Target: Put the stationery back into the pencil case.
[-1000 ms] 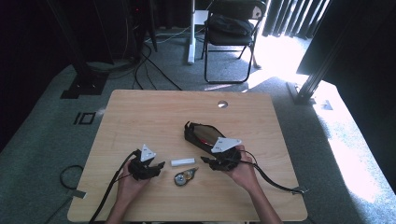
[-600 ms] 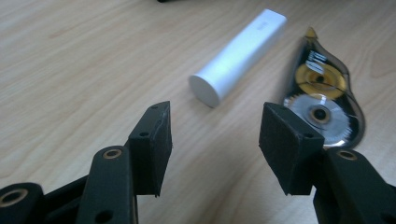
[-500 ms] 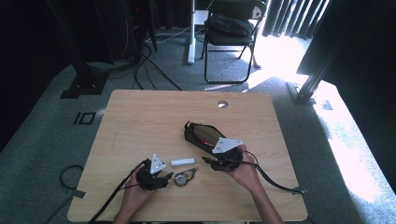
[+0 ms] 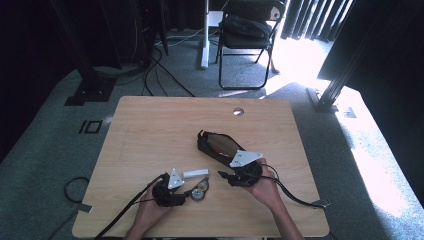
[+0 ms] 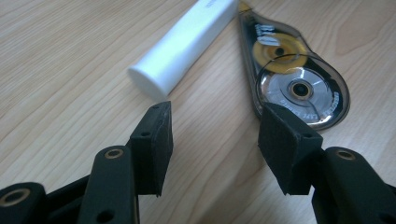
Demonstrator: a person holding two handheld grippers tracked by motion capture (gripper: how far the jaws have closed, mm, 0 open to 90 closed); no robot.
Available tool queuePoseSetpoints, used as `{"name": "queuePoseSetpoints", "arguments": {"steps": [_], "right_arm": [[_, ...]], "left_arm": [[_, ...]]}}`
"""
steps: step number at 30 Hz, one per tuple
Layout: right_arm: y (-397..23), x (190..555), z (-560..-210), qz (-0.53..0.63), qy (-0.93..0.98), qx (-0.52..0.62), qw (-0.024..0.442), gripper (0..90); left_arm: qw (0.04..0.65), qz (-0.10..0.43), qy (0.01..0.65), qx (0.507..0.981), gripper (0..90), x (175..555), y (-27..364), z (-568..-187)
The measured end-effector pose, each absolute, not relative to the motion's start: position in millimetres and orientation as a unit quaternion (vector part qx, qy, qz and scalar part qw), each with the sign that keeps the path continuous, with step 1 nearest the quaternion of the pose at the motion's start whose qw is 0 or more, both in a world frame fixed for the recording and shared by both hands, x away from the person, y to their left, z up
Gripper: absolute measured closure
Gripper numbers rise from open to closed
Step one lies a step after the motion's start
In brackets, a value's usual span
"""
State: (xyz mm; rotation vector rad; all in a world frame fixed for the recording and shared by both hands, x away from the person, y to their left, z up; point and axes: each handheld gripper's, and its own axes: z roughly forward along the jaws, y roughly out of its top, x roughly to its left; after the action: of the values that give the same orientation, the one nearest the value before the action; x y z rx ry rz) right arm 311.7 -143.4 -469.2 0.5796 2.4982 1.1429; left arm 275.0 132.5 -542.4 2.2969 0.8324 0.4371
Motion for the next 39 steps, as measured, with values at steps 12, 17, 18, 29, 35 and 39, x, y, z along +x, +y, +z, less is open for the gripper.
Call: {"name": "queuePoseSetpoints", "arguments": {"steps": [12,17,18,29,35,39], "right_arm": [[-143,298,-486,0.38,0.885,0.22,0.156,43.4],[-143,295,-493,0.376,0.883,0.235,0.154,34.9],[-142,294,-495,0.375,0.882,0.237,0.155,32.3],[-132,285,-512,0.359,0.89,0.238,0.15,19.5],[-126,284,-522,0.359,0.892,0.237,0.136,19.6],[-121,284,-531,0.363,0.889,0.247,0.129,19.5]], "left_arm": [[0.341,0.152,0.298,0.879,45.3,275,110,-543],[0.346,0.141,0.293,0.88,43.7,278,103,-544],[0.346,0.141,0.292,0.88,43.7,278,101,-545],[0.358,0.122,0.288,0.88,43.7,282,82,-548],[0.333,0.158,0.284,0.885,43.5,280,91,-543],[0.334,0.176,0.291,0.879,43.6,279,102,-538]]}}
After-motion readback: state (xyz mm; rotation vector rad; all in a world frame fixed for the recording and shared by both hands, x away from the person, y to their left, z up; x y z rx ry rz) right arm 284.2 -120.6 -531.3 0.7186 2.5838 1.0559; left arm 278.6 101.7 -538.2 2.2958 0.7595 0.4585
